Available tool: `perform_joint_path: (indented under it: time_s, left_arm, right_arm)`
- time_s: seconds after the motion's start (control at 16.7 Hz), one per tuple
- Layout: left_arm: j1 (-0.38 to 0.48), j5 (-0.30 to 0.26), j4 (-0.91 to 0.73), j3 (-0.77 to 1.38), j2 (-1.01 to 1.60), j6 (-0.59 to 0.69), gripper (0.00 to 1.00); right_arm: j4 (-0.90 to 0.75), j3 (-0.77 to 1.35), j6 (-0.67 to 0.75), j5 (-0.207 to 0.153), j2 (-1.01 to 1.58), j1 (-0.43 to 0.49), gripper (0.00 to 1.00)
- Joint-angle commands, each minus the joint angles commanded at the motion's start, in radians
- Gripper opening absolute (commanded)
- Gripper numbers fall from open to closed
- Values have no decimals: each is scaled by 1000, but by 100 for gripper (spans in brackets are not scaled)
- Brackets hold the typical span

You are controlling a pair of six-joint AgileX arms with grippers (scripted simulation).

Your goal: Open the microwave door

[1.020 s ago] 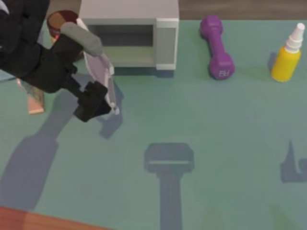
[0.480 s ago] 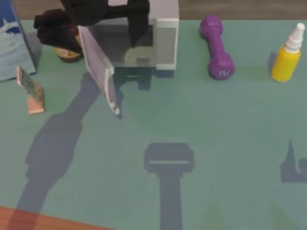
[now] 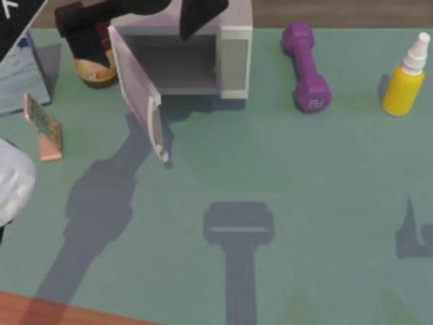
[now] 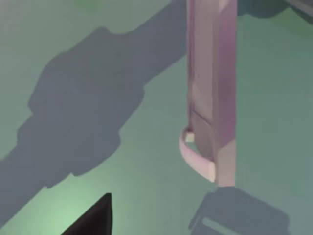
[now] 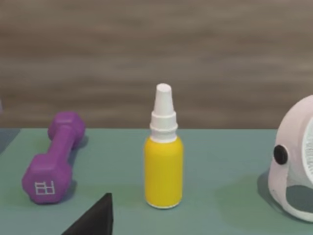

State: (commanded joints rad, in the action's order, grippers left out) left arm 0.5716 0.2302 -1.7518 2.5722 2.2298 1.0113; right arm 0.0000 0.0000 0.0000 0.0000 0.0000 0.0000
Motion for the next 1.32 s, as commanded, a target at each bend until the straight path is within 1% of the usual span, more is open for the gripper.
perform_joint_path:
  time_s: [0.12,0.18,0.36,0.42,0.54,0.84,1.32]
  left_arm:
    - [11,26,-38,43,19,44,100]
    - [13,30,-44,49,22,51,100]
    - [13,30,-44,49,22,51,100]
    - [8,27,-29,134,64,49,100]
    - [7,27,-28,123,67,47,100]
    - [-2,28,34,3,52,35,100]
    - [-29,25,263,-306,-37,9,100]
  right_arm:
    - [0,0,0,0,0,0,100]
    - [0,0,0,0,0,0,100]
    - [0,0,0,0,0,0,100]
    - [0,0,0,0,0,0,100]
    - [0,0,0,0,0,0,100]
    - [0,0,0,0,0,0,100]
    - [0,0,0,0,0,0,100]
